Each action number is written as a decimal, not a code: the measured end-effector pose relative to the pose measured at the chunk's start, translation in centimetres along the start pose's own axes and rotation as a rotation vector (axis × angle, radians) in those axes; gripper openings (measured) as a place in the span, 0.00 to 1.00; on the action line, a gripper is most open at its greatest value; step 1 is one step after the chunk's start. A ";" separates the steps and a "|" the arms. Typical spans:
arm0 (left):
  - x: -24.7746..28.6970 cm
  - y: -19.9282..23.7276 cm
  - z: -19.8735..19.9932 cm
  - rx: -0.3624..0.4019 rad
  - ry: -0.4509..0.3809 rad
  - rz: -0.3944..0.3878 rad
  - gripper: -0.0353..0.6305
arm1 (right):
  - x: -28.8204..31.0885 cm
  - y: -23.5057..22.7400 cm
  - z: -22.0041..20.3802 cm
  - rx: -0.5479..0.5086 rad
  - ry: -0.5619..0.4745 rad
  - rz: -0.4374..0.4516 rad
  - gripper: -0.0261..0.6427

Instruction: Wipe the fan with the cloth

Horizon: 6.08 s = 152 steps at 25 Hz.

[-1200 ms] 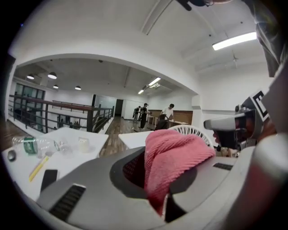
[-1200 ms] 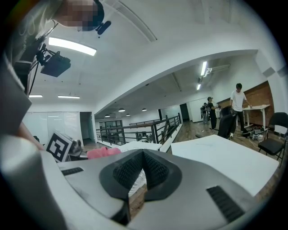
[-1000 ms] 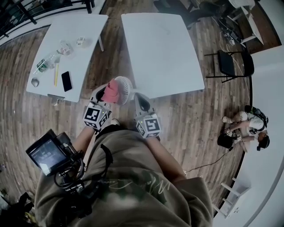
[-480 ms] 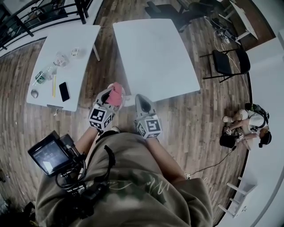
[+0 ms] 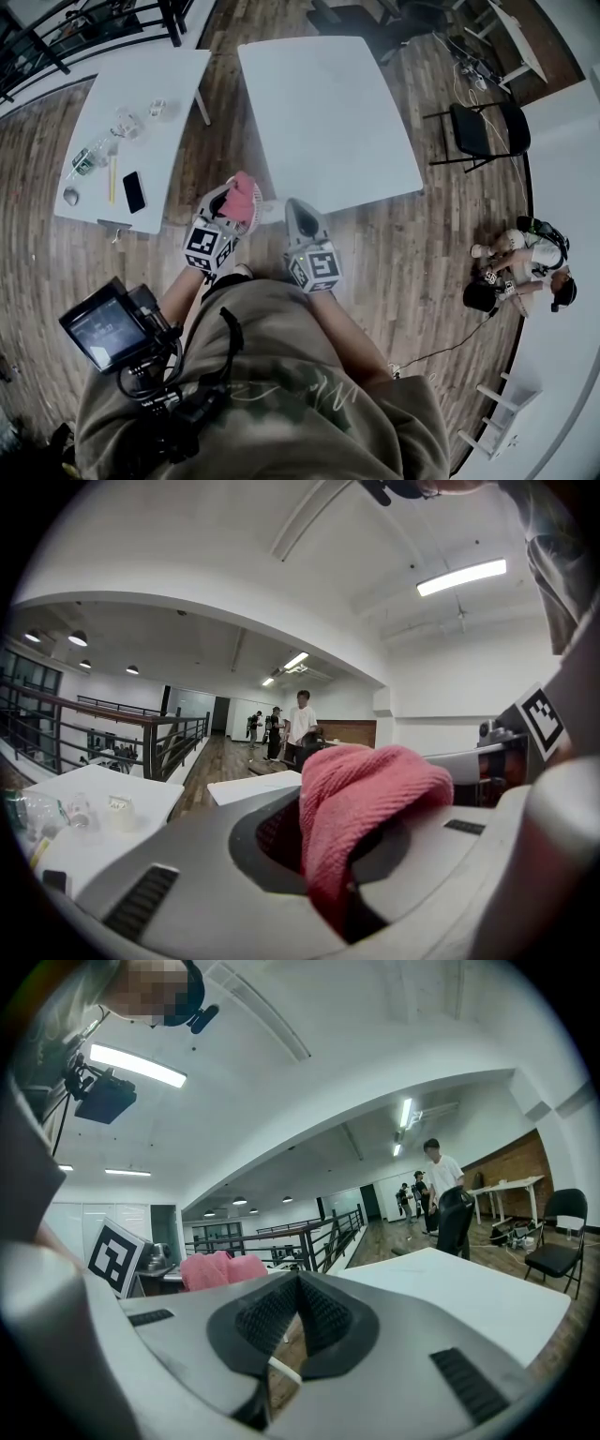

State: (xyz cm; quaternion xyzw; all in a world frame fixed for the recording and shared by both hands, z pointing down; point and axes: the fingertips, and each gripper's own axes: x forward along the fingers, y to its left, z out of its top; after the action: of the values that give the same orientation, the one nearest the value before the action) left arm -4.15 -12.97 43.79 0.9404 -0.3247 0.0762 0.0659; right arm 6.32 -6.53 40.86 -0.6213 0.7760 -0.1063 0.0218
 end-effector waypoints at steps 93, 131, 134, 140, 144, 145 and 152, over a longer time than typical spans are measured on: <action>-3.9 4.4 -10.6 -0.049 0.185 0.079 0.15 | 0.8 2.9 -1.2 -0.013 0.038 0.012 0.06; -2.8 -1.5 1.7 0.143 -0.005 0.018 0.15 | -1.3 2.1 -1.9 0.034 0.011 0.048 0.06; -2.1 -2.0 0.5 0.132 0.020 0.004 0.15 | -1.3 2.2 -1.9 0.031 0.015 0.052 0.06; -1.3 -1.2 -0.2 0.090 0.018 0.030 0.15 | -1.4 1.2 -2.0 0.049 0.022 0.021 0.06; -1.2 -0.8 -0.5 0.083 0.018 0.034 0.15 | -1.2 1.1 -2.2 0.039 0.027 0.019 0.06; -1.2 -0.7 -0.5 0.082 0.016 0.034 0.15 | -1.1 1.3 -2.2 0.036 0.028 0.023 0.06; -1.0 -0.6 -0.5 0.086 0.012 0.037 0.15 | -0.6 2.0 -2.2 0.021 0.032 0.048 0.06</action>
State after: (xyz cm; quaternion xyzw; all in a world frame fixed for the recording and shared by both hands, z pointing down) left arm -4.62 -11.84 44.02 0.9359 -0.3378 0.0969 0.0258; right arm 4.21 -5.24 42.56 -0.6006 0.7897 -0.1239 0.0186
